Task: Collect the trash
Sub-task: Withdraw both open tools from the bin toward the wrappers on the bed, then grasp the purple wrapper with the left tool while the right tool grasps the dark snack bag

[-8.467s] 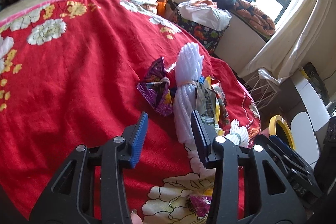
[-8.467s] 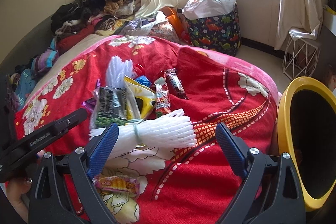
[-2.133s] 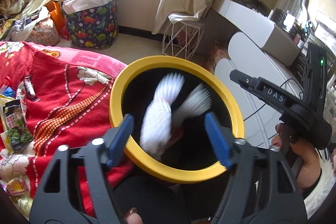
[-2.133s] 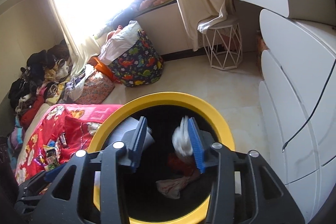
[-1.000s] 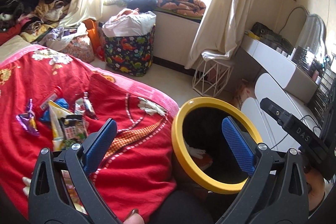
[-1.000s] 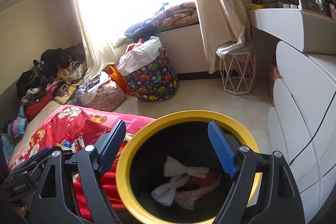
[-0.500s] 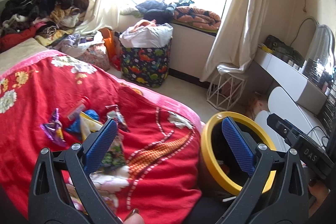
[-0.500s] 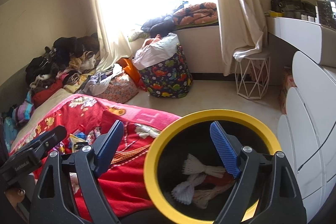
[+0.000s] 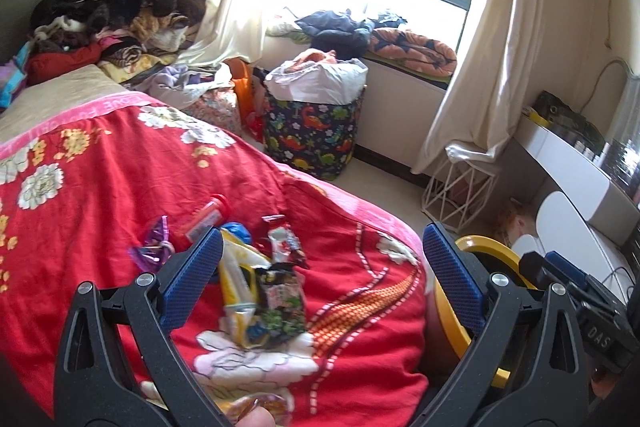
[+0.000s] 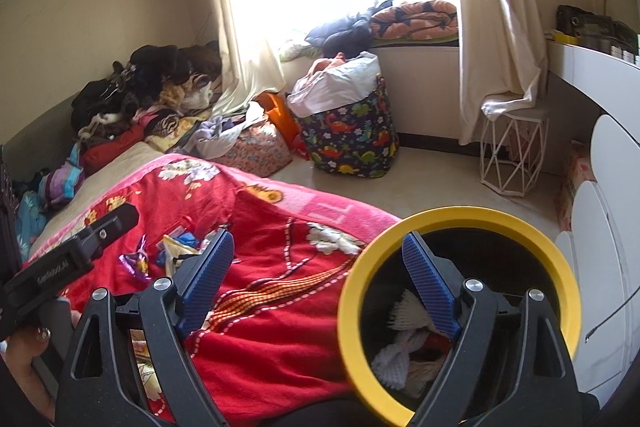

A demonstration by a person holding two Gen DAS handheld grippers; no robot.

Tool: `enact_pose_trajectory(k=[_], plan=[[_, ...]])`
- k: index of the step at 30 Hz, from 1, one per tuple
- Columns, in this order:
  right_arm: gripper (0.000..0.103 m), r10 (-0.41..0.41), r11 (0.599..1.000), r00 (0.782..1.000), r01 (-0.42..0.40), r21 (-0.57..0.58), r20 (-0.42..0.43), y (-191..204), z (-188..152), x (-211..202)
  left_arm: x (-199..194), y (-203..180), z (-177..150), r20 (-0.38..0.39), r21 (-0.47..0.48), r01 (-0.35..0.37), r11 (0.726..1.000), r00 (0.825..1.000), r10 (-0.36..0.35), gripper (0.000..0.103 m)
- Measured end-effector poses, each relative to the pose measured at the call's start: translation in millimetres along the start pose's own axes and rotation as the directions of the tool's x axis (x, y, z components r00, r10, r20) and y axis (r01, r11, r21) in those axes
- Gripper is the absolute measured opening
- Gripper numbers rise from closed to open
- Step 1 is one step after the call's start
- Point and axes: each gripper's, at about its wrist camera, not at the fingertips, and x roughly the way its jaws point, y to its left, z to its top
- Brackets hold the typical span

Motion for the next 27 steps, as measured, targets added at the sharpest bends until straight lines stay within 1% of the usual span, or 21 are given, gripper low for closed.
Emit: enact_pose_trajectory(k=[8, 11, 15, 22, 27], plan=[[0.084, 0.059, 0.997, 0.997, -0.061, -0.053, -0.045, 27, -3, 23, 2, 38, 5, -0.003, -0.065, -0.048, 0.997, 0.999, 0.048, 0.092], [0.084, 0.083, 0.994, 0.994, -0.088, -0.066, -0.075, 39, -5, 34, 3, 55, 7, -0.009, -0.100, -0.063, 0.993, 0.998, 0.062, 0.092], [0.084, 0.114, 0.987, 0.987, -0.125, -0.097, -0.117, 57, -10, 50, 6, 73, 8, -0.024, -0.112, -0.102, 0.988, 0.995, 0.100, 0.092], [0.084, 0.164, 0.973, 0.963, -0.194, -0.127, -0.216, 86, -20, 82, 17, 106, 5, -0.089, -0.158, -0.132, 0.978, 0.989, 0.119, 0.092], [0.083, 0.190, 0.962, 0.945, -0.233, -0.142, -0.267, 105, -27, 101, 28, 118, 2, -0.128, -0.152, -0.140, 0.978, 0.984, 0.121, 0.091]])
